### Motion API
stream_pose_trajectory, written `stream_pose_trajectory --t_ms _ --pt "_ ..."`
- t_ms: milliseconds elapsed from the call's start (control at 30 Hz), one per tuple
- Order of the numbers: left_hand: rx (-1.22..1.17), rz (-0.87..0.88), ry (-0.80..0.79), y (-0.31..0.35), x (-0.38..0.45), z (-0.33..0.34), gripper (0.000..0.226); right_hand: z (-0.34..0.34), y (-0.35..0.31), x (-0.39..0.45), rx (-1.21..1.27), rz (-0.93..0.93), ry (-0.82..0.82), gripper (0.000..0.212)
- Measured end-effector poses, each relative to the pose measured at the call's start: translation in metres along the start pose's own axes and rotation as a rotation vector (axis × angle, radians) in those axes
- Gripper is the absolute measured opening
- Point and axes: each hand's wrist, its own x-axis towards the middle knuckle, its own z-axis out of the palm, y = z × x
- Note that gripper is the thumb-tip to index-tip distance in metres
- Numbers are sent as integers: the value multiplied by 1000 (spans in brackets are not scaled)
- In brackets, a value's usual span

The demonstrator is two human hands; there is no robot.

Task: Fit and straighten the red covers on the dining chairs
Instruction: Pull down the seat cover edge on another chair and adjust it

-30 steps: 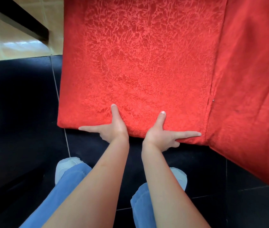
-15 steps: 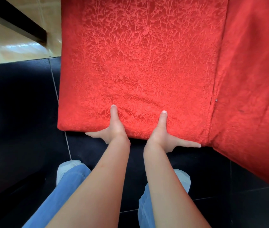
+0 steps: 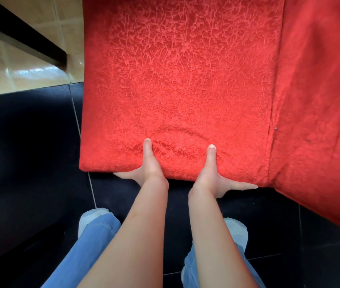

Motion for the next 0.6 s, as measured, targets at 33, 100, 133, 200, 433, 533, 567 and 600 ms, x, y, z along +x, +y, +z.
stream_pose_trajectory --t_ms 33,100,133,200,433,533,567,600 --pt "6 19 -16 0 0 -1 129 -1 0 0 23 -29 -12 144" --pt "-3 10 -59 -4 10 -1 128 -2 5 9 80 -37 -79 144" --pt "0 21 -74 -2 10 -2 128 -1 5 9 91 -22 -101 144" --pt "-15 21 -68 -1 8 -1 127 2 6 10 137 -15 -98 143" --pt "0 30 -43 -5 11 5 133 8 9 14 142 -43 -59 140" --pt "12 -4 -46 -1 6 3 133 5 7 12 149 -40 -79 140" --pt "18 -9 -50 1 3 3 133 3 4 10 147 -39 -80 139" --pt "12 -11 -52 2 0 2 133 2 1 7 151 -46 -78 139"
